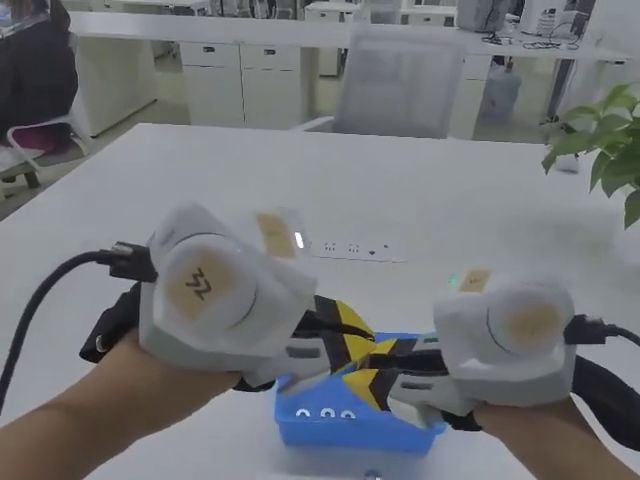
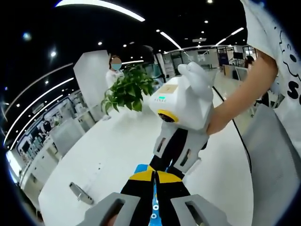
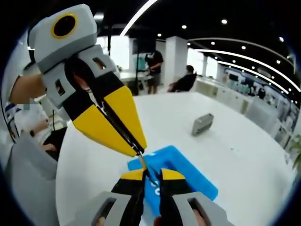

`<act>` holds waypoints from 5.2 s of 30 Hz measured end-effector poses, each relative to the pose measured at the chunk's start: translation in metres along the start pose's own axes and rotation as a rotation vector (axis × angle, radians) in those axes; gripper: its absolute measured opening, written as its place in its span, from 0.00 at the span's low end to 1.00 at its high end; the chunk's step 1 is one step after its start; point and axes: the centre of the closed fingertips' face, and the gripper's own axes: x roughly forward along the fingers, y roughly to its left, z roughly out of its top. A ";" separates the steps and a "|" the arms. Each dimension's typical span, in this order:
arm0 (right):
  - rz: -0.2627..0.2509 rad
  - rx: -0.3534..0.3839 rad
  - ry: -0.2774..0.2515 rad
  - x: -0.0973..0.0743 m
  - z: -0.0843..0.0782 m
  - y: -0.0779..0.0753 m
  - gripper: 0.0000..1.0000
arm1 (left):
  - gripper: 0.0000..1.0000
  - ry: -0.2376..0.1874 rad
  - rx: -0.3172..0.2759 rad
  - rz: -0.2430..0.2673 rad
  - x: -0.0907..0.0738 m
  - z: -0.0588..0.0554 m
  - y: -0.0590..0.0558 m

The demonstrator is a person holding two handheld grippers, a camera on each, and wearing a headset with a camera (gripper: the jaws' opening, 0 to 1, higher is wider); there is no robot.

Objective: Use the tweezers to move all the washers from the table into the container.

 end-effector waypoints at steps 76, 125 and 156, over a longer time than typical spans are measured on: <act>0.084 0.198 0.053 0.002 -0.071 0.041 0.09 | 0.00 0.075 -0.132 -0.149 0.027 -0.045 -0.060; -0.089 -0.062 -0.008 -0.021 -0.002 -0.001 0.04 | 0.00 -0.033 0.025 -0.040 0.015 0.017 -0.014; -0.049 -0.014 0.101 0.024 -0.046 -0.022 0.04 | 0.00 0.011 -0.085 -0.033 0.053 -0.035 0.005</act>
